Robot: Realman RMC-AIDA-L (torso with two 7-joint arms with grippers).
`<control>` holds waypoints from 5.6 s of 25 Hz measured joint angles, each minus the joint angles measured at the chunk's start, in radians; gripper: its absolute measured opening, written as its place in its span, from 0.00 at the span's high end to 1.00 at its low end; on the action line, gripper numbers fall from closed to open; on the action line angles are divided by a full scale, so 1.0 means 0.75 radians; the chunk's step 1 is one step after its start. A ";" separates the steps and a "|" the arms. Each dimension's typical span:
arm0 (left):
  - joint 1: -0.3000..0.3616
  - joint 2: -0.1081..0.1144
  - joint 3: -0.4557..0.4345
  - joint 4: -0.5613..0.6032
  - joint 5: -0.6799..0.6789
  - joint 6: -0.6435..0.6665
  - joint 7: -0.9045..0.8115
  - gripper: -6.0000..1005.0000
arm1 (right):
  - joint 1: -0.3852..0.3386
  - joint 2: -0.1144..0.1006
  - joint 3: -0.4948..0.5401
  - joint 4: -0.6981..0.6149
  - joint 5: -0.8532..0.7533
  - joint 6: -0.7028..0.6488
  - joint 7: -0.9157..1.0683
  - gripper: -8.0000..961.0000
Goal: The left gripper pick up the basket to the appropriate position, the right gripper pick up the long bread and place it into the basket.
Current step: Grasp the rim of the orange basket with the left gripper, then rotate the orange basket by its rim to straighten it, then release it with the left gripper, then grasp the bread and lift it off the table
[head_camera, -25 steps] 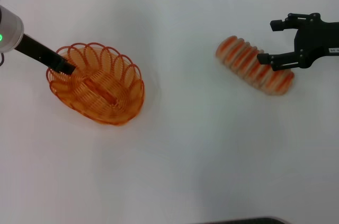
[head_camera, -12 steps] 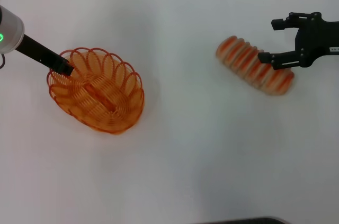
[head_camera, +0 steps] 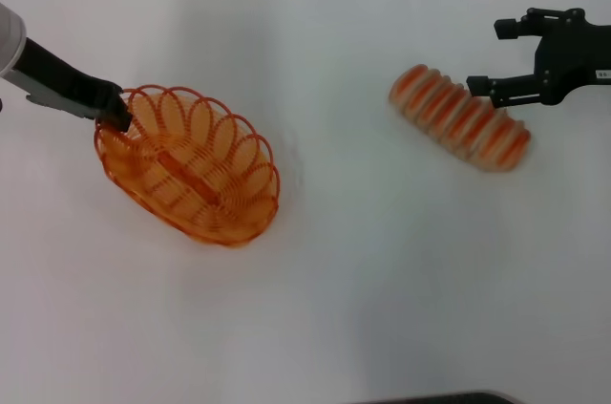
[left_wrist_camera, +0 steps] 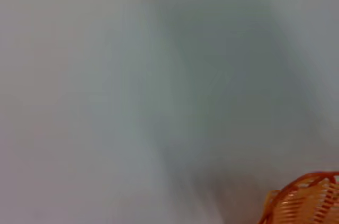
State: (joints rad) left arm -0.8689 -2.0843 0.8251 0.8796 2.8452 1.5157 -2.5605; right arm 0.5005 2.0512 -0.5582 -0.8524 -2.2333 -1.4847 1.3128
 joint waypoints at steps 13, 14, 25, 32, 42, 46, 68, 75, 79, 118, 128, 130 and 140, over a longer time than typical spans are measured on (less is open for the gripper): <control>0.034 -0.002 -0.236 0.024 -0.189 0.095 -0.087 0.90 | 0.011 -0.001 0.037 -0.001 0.143 0.034 0.006 0.03; 0.045 -0.010 -0.239 0.034 -0.201 0.089 -0.089 0.90 | 0.011 0.001 0.050 0.000 0.174 0.062 0.003 0.03; 0.234 -0.113 -0.193 0.068 -0.452 -0.146 -0.091 0.90 | -0.014 0.020 0.090 0.001 0.276 0.138 0.006 0.03; 0.326 -0.115 -0.112 0.052 -0.548 -0.272 -0.094 0.90 | -0.020 0.031 0.111 -0.001 0.290 0.132 0.006 0.03; 0.388 -0.119 -0.038 0.003 -0.643 -0.378 -0.093 0.90 | -0.021 0.041 0.128 0.001 0.290 0.145 -0.004 0.03; 0.398 -0.119 0.007 -0.003 -0.660 -0.408 -0.101 0.90 | -0.022 0.042 0.129 0.003 0.290 0.154 -0.005 0.03; 0.449 -0.121 0.080 -0.059 -0.718 -0.588 -0.173 0.90 | -0.023 0.045 0.108 0.010 0.280 0.191 -0.015 0.03; 0.460 -0.122 0.087 -0.088 -0.750 -0.643 -0.168 0.90 | -0.023 0.045 0.095 0.014 0.280 0.191 -0.022 0.03; 0.463 -0.122 0.090 -0.104 -0.755 -0.667 -0.165 0.90 | -0.023 0.045 0.085 0.014 0.280 0.191 -0.022 0.03; 0.485 -0.110 0.095 -0.057 -0.801 -0.634 -0.172 0.73 | -0.014 0.045 0.070 0.014 0.280 0.219 -0.022 0.03; 0.490 -0.100 0.093 0.028 -0.799 -0.488 -0.162 0.61 | -0.016 0.045 0.069 0.014 0.281 0.223 -0.022 0.03; 0.487 -0.089 0.087 0.059 -0.794 -0.437 -0.148 0.56 | -0.017 0.045 0.069 0.014 0.283 0.225 -0.022 0.03; 0.415 0.042 -0.110 0.093 -0.781 -0.173 0.129 0.15 | -0.010 0.035 0.073 0.008 0.288 0.210 0.096 0.03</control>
State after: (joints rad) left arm -0.5578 -2.0529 0.7423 0.9490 2.2592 1.3860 -2.4640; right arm 0.4927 2.0777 -0.5036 -0.8461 -2.0173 -1.3273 1.3849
